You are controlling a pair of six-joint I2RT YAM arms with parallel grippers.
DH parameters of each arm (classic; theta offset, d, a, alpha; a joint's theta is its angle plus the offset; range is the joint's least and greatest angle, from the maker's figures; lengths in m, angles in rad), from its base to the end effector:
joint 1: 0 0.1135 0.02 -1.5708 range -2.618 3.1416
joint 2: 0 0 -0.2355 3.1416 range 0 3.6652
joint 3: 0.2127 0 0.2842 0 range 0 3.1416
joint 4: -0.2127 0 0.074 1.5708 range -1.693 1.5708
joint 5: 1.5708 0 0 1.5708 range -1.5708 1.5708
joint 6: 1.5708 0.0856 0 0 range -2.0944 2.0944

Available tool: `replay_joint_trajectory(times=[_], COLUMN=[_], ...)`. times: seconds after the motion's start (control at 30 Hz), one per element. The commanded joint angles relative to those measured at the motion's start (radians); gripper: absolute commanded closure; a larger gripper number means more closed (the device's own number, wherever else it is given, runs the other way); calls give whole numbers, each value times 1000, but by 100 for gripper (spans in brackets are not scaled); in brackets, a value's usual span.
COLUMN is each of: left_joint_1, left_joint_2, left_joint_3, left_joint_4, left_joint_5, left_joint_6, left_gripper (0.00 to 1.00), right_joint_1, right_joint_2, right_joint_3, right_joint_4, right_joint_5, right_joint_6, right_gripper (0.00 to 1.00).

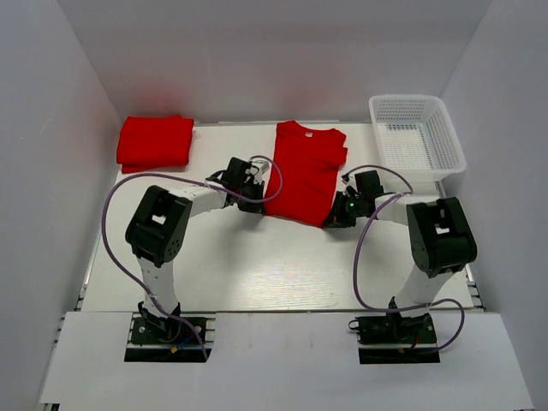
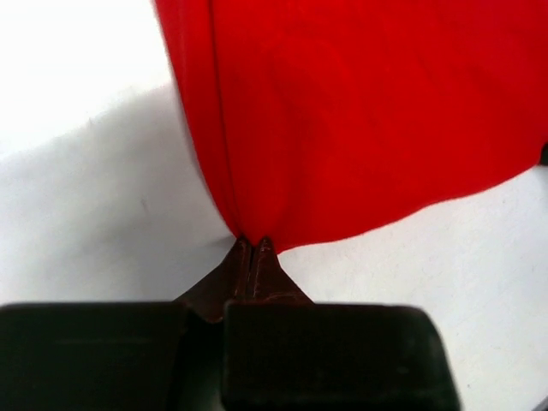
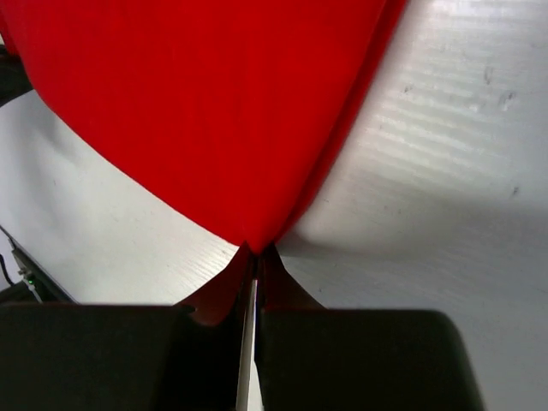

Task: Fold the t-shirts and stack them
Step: Grab one side of the 2/3 rectangular tshirt with both arms, then fold the long partially folded tshirt into a neat square

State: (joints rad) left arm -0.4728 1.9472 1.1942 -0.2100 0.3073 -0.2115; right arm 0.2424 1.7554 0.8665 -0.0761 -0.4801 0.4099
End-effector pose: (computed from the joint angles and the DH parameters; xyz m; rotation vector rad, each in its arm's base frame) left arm 0.3792 -0.2230 0.0586 0.4630 2.5562 -0.6516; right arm 0.3499 0.1273 0.0439 0.0192 2.5966 0.8596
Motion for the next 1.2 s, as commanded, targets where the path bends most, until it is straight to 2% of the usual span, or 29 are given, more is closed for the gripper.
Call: replay_joint_trajectory(times=[0.0, 0.2, 0.23, 0.3, 0.37, 0.47, 0.57, 0.67, 0.7, 0.83, 0.87, 1.0, 1.07, 1.17], left_joint_1=[-7, -42, -43, -53, -73, -82, -101, -101, -101, -76, -76, -76, -67, -67], left_joint_2=[-115, -283, -309, -381, -453, -504, -513, -481, -470, -424, -415, -338, -304, -263], left_joint_3=[-62, -180, -202, -214, -165, -95, -53, 33, 100, 200, 214, 324, 337, 370], left_joint_4=[-20, -92, -103, -190, -317, -422, -486, -534, -557, -556, -555, -569, -537, -467], left_joint_5=[30, 125, 159, 206, 207, 260, 311, 284, 265, 162, 83, -25, -91, -135], left_joint_6=[-28, -140, -159, -213, -250, -299, -319, -319, -307, -295, -295, -295, -308, -308], left_gripper=[100, 100, 100, 100, 100, 100, 100, 100, 100, 100, 100, 100, 100, 100], right_joint_1=[1, 5, 3, 3, 8, 6, 6, 2, -21, -5, -8, -17, -22, -38], right_joint_2=[-74, -293, -377, -463, -566, -664, -688, -689, -686, -628, -604, -538, -515, -447], right_joint_3=[-37, -136, -147, -178, -179, -133, -28, 57, 81, 147, 164, 193, 203, 244], right_joint_4=[16, -201, -252, -374, -495, -667, -750, -752, -746, -693, -636, -524, -451, -441], right_joint_5=[11, -6, -18, -49, -81, -124, -178, -143, -111, 65, 81, 117, 142, 170], right_joint_6=[-29, -131, -147, -160, -178, -218, -227, -236, -240, -215, -201, -142, -126, -132], right_gripper=[100, 100, 100, 100, 100, 100, 100, 100, 100, 100, 100, 100, 100, 100])
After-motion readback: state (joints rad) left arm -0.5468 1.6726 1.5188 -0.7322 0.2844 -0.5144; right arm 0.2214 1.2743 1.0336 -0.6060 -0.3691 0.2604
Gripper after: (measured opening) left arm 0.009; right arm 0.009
